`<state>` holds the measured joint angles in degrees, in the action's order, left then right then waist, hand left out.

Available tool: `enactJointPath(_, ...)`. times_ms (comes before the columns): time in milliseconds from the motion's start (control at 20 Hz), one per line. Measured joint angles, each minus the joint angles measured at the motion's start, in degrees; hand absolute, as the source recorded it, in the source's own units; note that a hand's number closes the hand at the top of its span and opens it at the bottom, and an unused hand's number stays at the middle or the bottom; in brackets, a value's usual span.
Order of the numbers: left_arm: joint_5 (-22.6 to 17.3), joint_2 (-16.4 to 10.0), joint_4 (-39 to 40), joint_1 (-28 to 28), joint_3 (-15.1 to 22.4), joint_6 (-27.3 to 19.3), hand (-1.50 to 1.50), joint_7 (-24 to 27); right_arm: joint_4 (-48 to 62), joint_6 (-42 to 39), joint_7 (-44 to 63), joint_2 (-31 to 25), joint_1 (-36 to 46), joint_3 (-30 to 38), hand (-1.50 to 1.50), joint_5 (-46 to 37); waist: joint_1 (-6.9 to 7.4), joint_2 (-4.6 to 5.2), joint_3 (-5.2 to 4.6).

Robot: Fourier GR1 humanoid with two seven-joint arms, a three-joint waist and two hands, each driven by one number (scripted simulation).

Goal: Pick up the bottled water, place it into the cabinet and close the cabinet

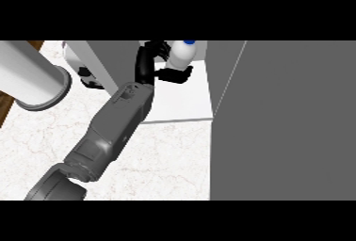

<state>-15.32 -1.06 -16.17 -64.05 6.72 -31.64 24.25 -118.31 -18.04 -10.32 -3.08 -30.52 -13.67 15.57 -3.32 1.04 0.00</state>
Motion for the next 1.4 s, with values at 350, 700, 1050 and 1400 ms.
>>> enactJointPath(350, 3.13, -0.36, 7.0, -1.73, 0.48, -5.96, -1.5, 1.69, 0.79, 0.12, -0.5, 0.26, 0.14, -1.13, -1.5, -1.36, -0.49, 0.21, 0.03)
enactJointPath(700, 3.41, -0.28, 9.94, -2.48, -0.59, -8.3, -1.5, 2.49, 0.42, 0.0, 0.22, -0.06, 0.96, -1.08, -1.5, -0.68, -0.81, 0.18, 0.13)
enactJointPath(1050, 3.07, -0.43, 11.72, -3.15, -1.62, -8.47, -1.5, 1.71, -0.61, 0.11, 0.61, -0.33, 0.76, -1.0, -1.5, -0.24, -1.14, 0.11, 0.21)
enactJointPath(1400, 1.18, -0.6, 9.14, -2.31, -3.93, -4.56, -1.5, 5.3, -0.42, -0.32, -0.32, -0.63, -0.24, -1.35, -1.5, -0.65, -0.91, 0.18, 0.08)
